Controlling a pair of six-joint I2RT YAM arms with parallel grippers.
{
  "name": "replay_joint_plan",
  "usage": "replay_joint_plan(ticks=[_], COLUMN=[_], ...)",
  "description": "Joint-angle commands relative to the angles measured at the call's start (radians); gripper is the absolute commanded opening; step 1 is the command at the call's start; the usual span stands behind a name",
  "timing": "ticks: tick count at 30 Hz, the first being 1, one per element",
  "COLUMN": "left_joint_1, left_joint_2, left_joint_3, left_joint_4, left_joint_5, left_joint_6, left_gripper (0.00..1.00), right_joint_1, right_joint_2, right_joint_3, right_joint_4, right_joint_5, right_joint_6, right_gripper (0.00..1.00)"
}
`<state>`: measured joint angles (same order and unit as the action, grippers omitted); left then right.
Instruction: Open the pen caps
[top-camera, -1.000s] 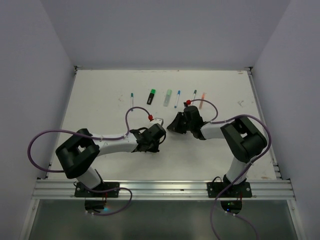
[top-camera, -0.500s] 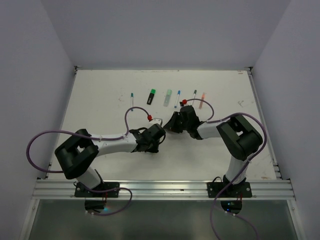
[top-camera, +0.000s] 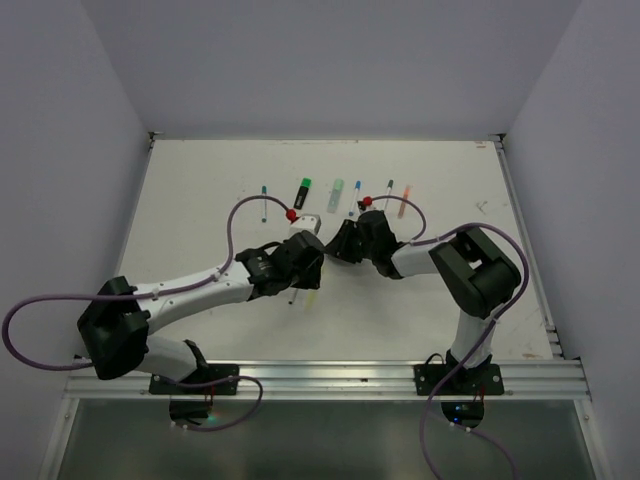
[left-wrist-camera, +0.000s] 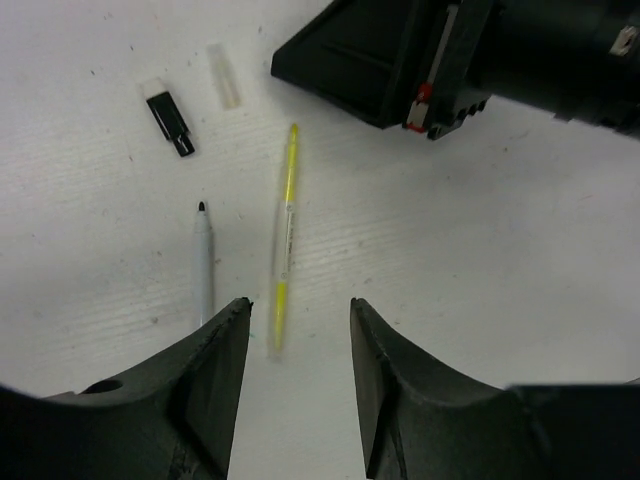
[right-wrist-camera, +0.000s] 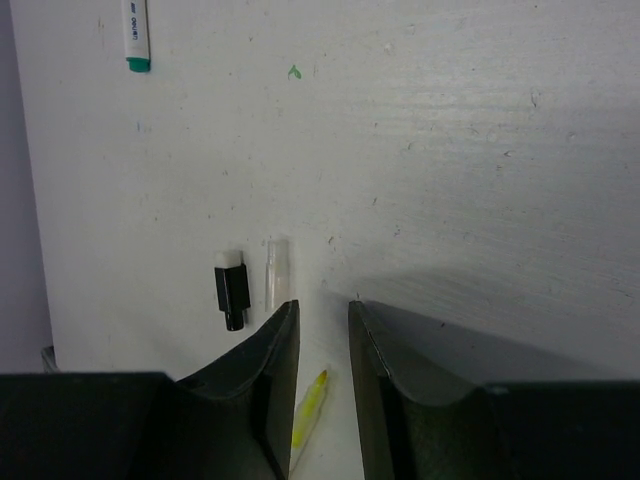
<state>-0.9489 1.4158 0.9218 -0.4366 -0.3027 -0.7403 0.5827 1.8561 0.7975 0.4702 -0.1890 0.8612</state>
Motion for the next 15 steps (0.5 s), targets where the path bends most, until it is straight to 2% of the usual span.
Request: replay_joint_plan(ticks=[1,5,6,7,8,11,12,15], left_joint_1=[0.021,0.119,0.140,0.166,0.212,0.277,0.292,0.357], left_joint_2=[-0.080,-0.139,-0.152,-0.176,-0.196,-0.216,-0.221,-0.242], left_joint_3=[0.066,0.075,0.074,0.071,0.069,0.083,0.086,0.075], left_joint_4=[-0.056,-0.071,-0.073,-0.071,-0.071,-0.089,-0.099,-0.088], left_joint_5=[-0.085,-0.078,-0.067,-0.059,-0.056,-0.090,-0.096,-0.093], left_joint_6=[0.028,0.094,0.108,0.120,0.149,0.202,0.215,0.265], left_gripper=[0.49,0.58,0.67,0.70,0.80,0.91,0.97,1.00], right_joint_1=[0.003,0.003,0.002,0.003,0.003,0.000,-0.007,-0.044], right_joint_2=[0.011,-0.072,-0.093,-0.116,-0.164,-0.231,-0.268,-0.302], right_joint_3=[-0.040,-0.055,-0.043,-0.034,-0.008,0.037,0.069,0.139], right_joint_4=[-0.041,-0.067,-0.106,-0.132,-0.187,-0.287,-0.351,-0.467], right_joint_5=[0.074,0.100,0.112,0.137,0.155,0.245,0.273,0.391], right_joint_6=[-0.005,-0.036,-0.050,-0.066,-0.106,-0.195,-0.217,-0.293], right_gripper=[0.31,0.32,0.36,0.38,0.42,0.45,0.50,0.59])
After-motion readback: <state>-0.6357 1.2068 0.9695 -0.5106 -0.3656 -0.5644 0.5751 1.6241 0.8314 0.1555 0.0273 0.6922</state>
